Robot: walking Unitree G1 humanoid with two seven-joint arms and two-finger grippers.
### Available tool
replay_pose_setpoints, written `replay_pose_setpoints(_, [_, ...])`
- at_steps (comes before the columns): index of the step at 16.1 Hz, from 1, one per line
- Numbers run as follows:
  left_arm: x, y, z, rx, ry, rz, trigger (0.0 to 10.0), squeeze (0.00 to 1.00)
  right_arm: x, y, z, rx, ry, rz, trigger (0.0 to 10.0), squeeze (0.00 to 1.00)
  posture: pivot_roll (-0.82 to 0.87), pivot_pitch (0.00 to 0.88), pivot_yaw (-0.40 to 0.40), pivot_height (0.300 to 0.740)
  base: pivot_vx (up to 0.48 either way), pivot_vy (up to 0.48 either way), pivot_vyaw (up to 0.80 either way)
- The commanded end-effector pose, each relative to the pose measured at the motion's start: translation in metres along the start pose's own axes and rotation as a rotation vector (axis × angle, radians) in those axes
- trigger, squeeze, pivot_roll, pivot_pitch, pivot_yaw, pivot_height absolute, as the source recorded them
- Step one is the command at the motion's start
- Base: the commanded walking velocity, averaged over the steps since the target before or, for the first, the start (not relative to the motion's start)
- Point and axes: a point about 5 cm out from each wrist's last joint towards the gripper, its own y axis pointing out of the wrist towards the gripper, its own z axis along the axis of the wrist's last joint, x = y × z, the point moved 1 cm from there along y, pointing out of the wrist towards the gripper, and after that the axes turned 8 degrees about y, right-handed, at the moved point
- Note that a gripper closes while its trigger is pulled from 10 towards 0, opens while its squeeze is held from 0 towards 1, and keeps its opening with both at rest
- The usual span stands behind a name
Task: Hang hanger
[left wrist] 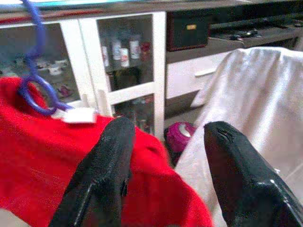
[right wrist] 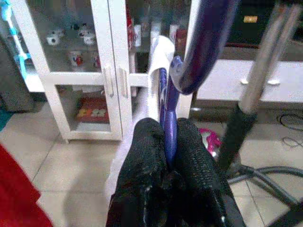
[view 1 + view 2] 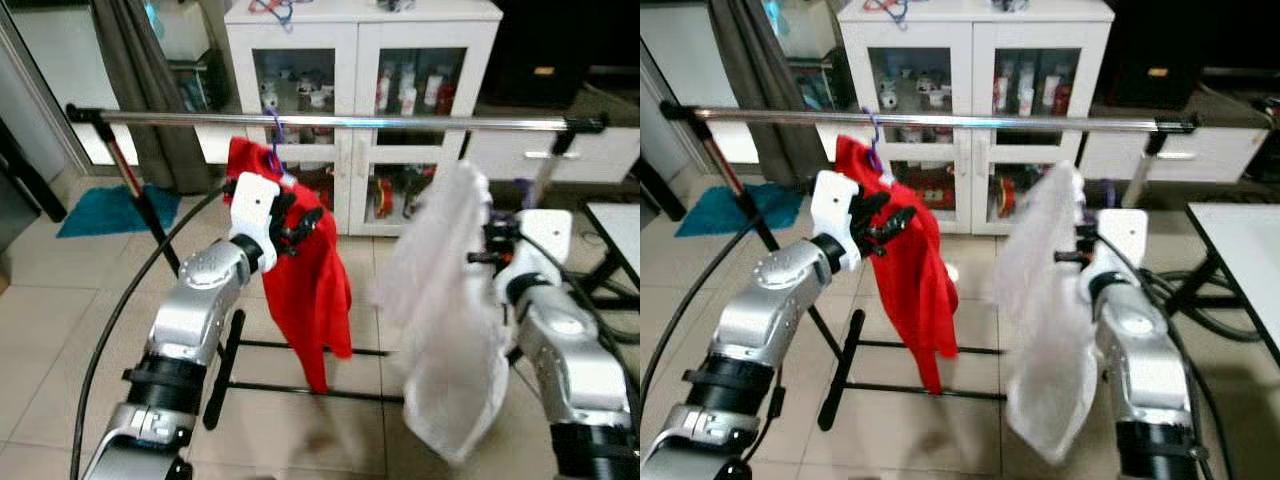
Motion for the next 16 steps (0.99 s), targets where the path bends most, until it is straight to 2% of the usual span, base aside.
replay_pose_setpoints(1, [-0.01,-0.005,0.004,0.013,0.026,0.03,10.0,0.0,-0.014,0.004,0.014,0.061,0.001,0.055,10.0,0.0,0.01,0.0,0.02,0.74,0.48,0.0,0.0])
replay_pose_setpoints(4, [-0.008,-0.006,0.005,0.018,0.038,0.01,10.0,0.0,-0.016,0.008,0.024,0.096,0.025,0.079,10.0,0.0,0.01,0.0,0.016,0.74,0.442,0.0,0.0])
replay_pose_setpoints(5, [-0.007,-0.006,0.005,0.019,0.037,0.005,10.0,0.0,-0.018,0.01,0.029,0.113,-0.001,0.089,10.0,0.0,0.01,0.0,0.016,0.74,0.368,0.0,0.0])
replay_pose_setpoints(7, [-0.002,-0.006,0.006,0.023,0.052,-0.033,10.0,0.0,-0.022,0.014,0.035,0.133,-0.001,0.106,10.0,0.0,0.01,0.0,0.017,0.74,0.0,0.0,0.0])
replay_pose_setpoints(8, [0.004,-0.006,0.007,0.032,0.068,-0.074,10.0,0.0,-0.026,0.018,0.041,0.152,0.038,0.119,10.0,0.0,0.01,0.0,0.018,0.74,0.0,0.0,0.0])
replay_pose_setpoints(10, [0.014,-0.008,0.011,0.054,0.087,-0.165,10.0,0.0,-0.029,0.027,0.049,0.159,0.052,0.11,10.0,0.0,0.02,0.0,0.017,0.74,0.0,0.0,0.0])
replay_pose_setpoints(12, [0.027,-0.013,0.008,0.012,0.155,-0.32,10.0,0.0,-0.031,0.045,0.039,0.016,0.022,0.098,10.0,0.0,0.02,0.0,0.016,0.74,0.0,0.0,0.0])
replay_pose_setpoints(14, [0.025,-0.016,0.006,-0.01,0.175,-0.352,10.0,0.0,-0.03,0.055,0.031,-0.086,0.042,0.088,10.0,0.0,0.02,0.0,0.017,0.74,0.0,0.0,0.0])
replay_pose_setpoints(16, [0.021,-0.017,0.006,-0.025,0.186,-0.371,10.0,0.0,-0.031,0.067,0.031,-0.135,0.046,0.083,10.0,0.0,0.02,0.0,0.019,0.74,0.0,0.0,0.0])
